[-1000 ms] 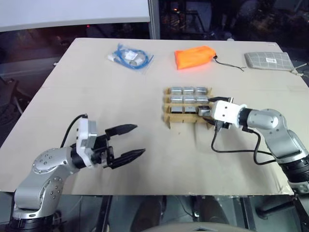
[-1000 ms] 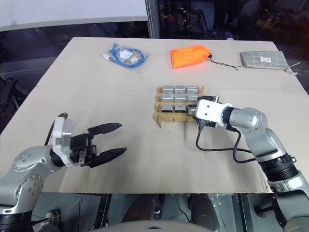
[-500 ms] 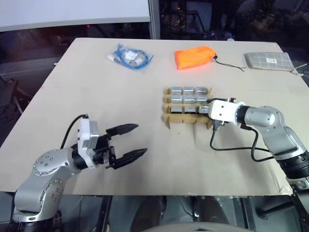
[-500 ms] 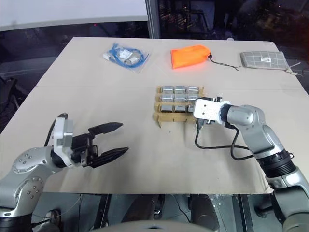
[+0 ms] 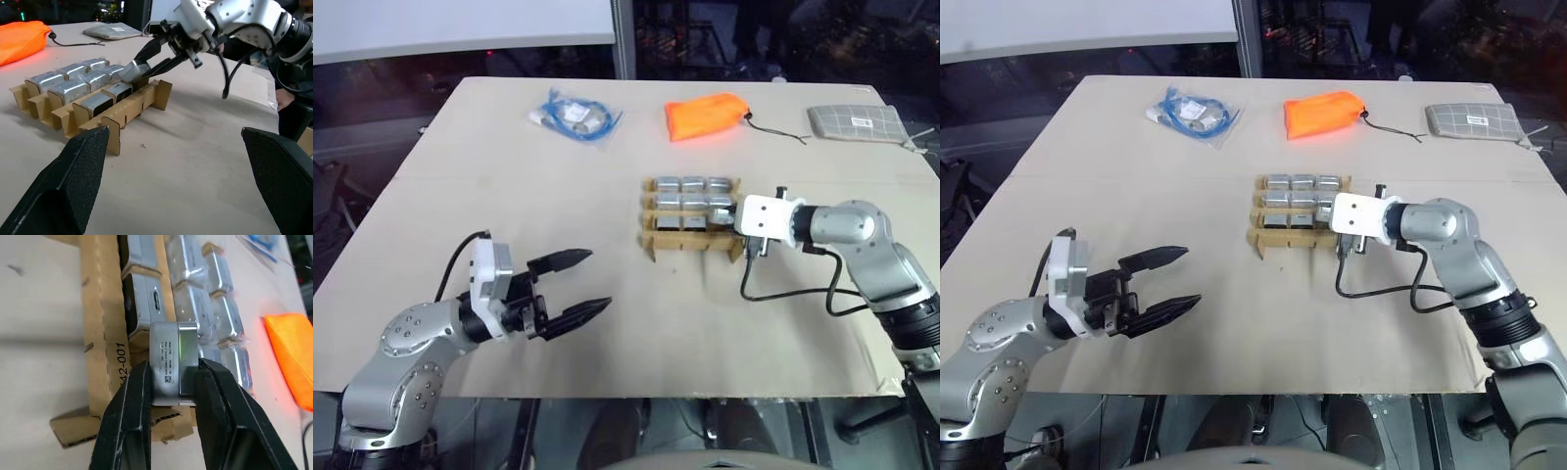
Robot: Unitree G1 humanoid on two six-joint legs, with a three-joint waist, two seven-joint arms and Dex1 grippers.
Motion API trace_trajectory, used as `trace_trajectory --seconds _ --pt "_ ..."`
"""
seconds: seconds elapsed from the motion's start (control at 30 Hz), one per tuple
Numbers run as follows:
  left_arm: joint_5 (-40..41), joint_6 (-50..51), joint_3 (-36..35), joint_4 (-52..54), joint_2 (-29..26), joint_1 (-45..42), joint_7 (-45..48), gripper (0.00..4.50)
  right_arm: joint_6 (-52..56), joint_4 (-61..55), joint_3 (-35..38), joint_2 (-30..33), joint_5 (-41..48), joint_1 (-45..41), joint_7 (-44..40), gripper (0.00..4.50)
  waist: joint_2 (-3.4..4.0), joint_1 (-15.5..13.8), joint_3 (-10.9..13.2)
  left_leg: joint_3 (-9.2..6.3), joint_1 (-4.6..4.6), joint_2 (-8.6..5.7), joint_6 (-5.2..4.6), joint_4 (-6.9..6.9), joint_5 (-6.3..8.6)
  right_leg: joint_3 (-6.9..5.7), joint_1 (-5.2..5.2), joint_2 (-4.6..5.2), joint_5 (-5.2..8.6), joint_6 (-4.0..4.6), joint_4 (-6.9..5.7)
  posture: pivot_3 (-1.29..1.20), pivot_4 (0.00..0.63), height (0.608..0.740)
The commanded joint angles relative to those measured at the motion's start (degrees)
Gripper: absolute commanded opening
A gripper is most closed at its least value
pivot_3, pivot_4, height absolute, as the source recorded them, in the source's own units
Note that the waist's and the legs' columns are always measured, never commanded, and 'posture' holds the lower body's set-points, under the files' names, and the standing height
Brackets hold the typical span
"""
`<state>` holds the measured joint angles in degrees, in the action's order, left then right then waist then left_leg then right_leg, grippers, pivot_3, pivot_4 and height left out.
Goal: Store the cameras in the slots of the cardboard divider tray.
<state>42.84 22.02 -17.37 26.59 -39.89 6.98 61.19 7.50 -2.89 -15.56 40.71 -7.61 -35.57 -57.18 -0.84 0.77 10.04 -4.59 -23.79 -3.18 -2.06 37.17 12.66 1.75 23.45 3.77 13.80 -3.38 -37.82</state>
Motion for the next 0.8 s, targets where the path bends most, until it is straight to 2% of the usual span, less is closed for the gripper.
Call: trace_trajectory --seconds 0.03,0.17,0.63,0.67,0.7,0.8 --pt "0.82 -0.61 -0.06 2.7 -0.09 0.3 -0.28 4.5 -3.61 1.56 0.43 1.15 1.25 -2.4 -3.07 0.7 0.0 0.0 0.0 0.0 0.0 0.0 0.0 0.0 0.0 0.0 0.0 0.0 0.0 0.0 0.0 0.0 0.15 0.74" --pt "0.94 -0.71 -0.66 3.56 0.07 1.37 -0.82 4.5 -5.04 4.61 -0.91 1.42 2.33 -4.46 -8.25 0.7 0.0 0.03 0.0 0.02 -0.01 0.0 0.0 -0.02 0.0 0.02 0.0 0.01 0.0 0.0 0.02 0.0 0.15 0.74" --pt "1.02 -1.07 -1.19 6.56 1.05 4.31 -3.64 4.5 -7.84 21.22 -3.95 -1.87 3.53 -14.77 -18.86 0.7 0.0 0.06 0.01 0.02 0.01 0.0 0.01 -0.07 0.0 0.02 0.0 0.01 0.0 0.01 0.05 0.0 0.15 0.74" --pt "1.0 -1.12 -1.17 6.7 1.1 4.46 -3.8 4.5 -8.0 21.93 -3.93 -1.92 3.58 -15.3 -19.27 1.73 0.01 0.04 0.01 0.02 0.01 0.0 0.01 -0.07 0.0 0.02 0.01 0.01 0.0 0.01 0.06 0.0 0.15 0.74" --pt "0.97 -1.19 -1.13 6.79 1.16 4.59 -3.97 4.5 -8.15 22.3 -3.81 -1.78 3.65 -15.69 -19.68 2.05 0.01 0.01 0.01 0.01 0.01 0.0 0.01 -0.07 0.01 0.01 0.01 0.01 0.0 0.01 0.06 0.0 0.15 0.74" --pt "0.75 -1.64 -1.28 6.83 1.45 5.23 -4.34 4.5 -8.24 21.43 -1.09 -2.12 3.86 -15.98 -15.72 3.61 0.02 -0.1 0.02 -0.01 -0.02 0.0 0.01 -0.09 0.01 -0.02 0.04 0.03 0.0 0.01 0.1 0.0 0.15 0.74"
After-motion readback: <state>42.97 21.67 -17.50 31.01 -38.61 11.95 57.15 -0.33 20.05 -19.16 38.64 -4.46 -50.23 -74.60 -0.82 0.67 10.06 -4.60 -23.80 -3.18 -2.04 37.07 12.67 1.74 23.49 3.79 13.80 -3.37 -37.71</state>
